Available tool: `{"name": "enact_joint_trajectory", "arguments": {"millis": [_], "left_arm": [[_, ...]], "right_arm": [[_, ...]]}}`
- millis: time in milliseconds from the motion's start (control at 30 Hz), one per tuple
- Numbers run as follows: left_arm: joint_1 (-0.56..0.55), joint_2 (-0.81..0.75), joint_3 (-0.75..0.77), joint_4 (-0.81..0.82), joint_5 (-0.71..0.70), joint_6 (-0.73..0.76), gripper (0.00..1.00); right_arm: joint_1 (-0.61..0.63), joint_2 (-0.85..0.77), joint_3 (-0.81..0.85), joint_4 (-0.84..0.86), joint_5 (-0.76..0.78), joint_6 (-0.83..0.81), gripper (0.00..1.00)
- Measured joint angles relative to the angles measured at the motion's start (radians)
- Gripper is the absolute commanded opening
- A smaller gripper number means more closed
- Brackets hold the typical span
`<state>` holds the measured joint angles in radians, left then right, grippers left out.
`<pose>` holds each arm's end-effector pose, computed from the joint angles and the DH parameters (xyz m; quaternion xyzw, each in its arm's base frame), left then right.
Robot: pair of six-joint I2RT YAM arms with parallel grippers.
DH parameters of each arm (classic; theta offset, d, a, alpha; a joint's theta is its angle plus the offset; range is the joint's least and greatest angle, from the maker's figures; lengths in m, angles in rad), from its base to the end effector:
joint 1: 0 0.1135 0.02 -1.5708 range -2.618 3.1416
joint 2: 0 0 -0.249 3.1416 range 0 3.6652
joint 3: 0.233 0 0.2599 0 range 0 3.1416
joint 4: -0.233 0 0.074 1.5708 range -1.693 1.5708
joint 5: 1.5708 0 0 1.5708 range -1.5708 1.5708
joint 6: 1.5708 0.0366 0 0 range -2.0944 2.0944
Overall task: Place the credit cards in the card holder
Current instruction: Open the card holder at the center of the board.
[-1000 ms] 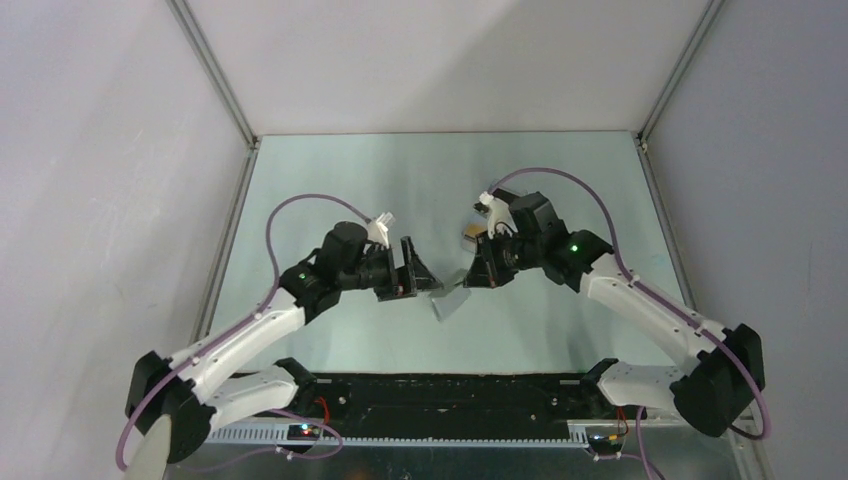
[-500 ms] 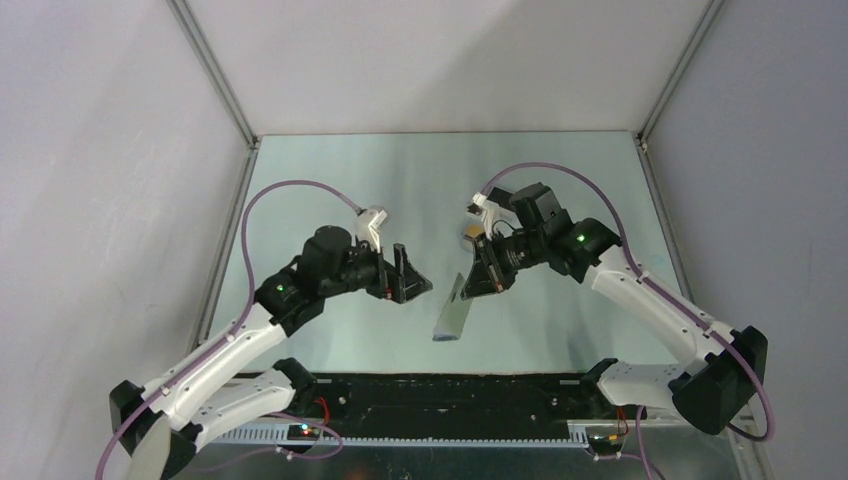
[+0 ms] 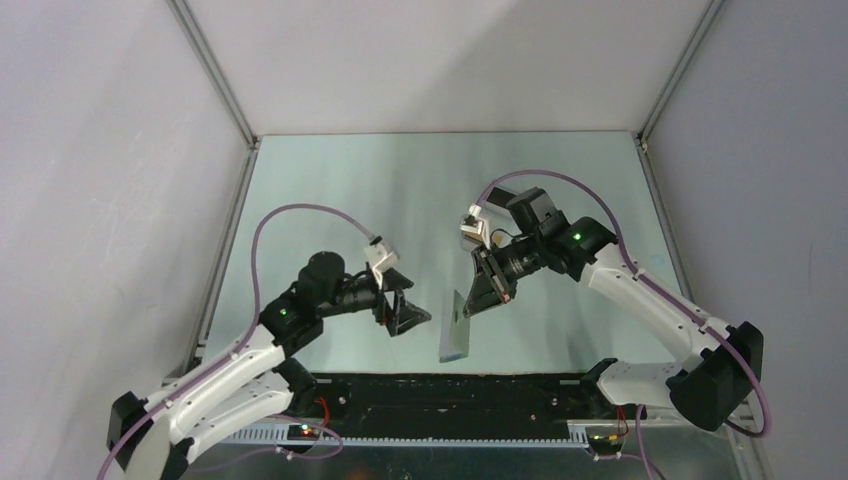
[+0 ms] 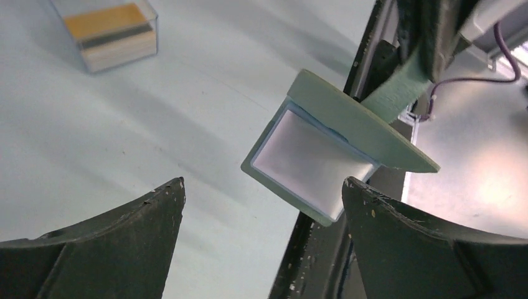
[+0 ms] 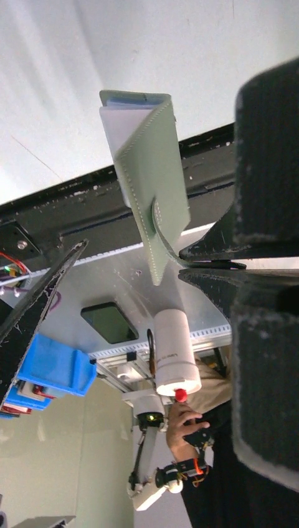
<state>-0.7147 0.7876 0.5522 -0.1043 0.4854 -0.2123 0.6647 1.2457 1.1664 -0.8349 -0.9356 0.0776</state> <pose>0.1433 -0.1469 0.2539 0.3314 0.7332 -0.4261 0.4136 0.1831 0.1809 0.3134 -0.3836 0.7667 0.5022 0.1134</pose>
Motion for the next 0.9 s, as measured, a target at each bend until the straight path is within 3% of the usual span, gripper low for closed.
{"name": "enact_joint_trajectory", "arguments": {"millis": [233,700,833,900], "left_arm": [[-0.011,-0.071,-0.047,0.109,0.104,0.199,1.00],[-0.105,0.203,0.119,0.148,0.309,0.486,0.97],[-0.137,0.254,0.147,0.149,0.339,0.549,0.83],[-0.148,0.275,0.150,0.149,0.350,0.575,0.69]], "right_arm": [[0.007,-0.002,0.000,-0.024,-0.056,-0.016,0.00],[0.034,-0.005,0.008,-0.024,-0.129,-0.027,0.00],[0.035,-0.005,0.016,-0.027,-0.135,-0.027,0.00],[0.035,-0.005,0.022,-0.027,-0.138,-0.027,0.00]]}}
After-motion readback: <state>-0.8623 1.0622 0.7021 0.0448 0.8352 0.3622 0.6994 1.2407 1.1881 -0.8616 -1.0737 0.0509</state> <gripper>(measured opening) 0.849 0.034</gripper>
